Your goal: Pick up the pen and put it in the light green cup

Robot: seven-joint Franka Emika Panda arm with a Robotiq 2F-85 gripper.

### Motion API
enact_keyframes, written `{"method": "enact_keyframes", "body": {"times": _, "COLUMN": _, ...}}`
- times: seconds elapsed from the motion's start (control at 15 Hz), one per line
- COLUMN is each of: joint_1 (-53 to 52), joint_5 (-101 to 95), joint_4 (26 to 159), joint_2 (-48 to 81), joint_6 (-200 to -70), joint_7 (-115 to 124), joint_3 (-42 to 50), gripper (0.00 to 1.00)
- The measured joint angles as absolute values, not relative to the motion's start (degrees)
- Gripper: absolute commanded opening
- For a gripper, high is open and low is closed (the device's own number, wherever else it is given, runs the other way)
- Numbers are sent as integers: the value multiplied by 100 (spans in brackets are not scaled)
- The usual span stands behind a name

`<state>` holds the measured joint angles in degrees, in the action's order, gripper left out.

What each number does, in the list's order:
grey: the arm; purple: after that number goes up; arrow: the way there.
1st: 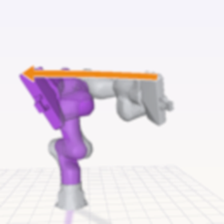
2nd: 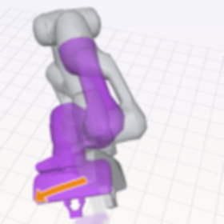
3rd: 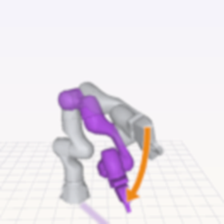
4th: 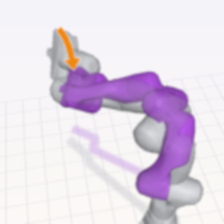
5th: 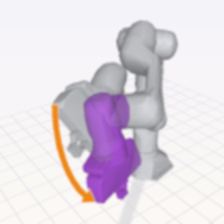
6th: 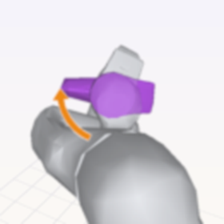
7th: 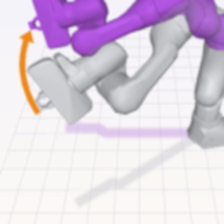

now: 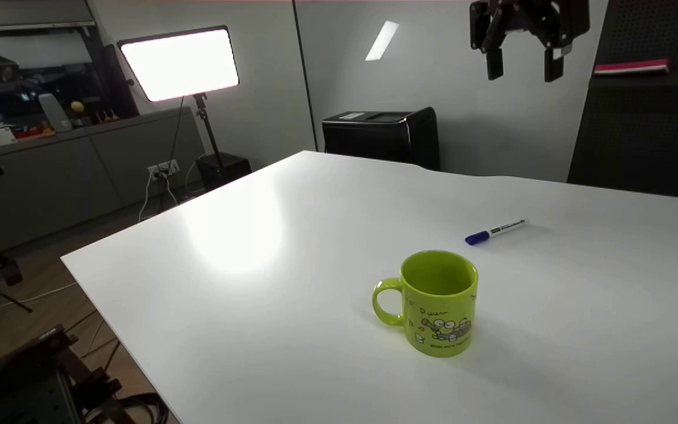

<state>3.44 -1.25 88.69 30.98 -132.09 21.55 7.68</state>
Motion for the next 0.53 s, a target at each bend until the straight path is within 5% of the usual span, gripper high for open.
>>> {"method": "enact_keyframes", "body": {"times": 0.53, "joint_1": 182, "joint_5": -119, "joint_4": 8382, "joint_2": 4196, "joint_6": -13393, "joint_7": 2533, "joint_3": 879, "gripper": 100}}
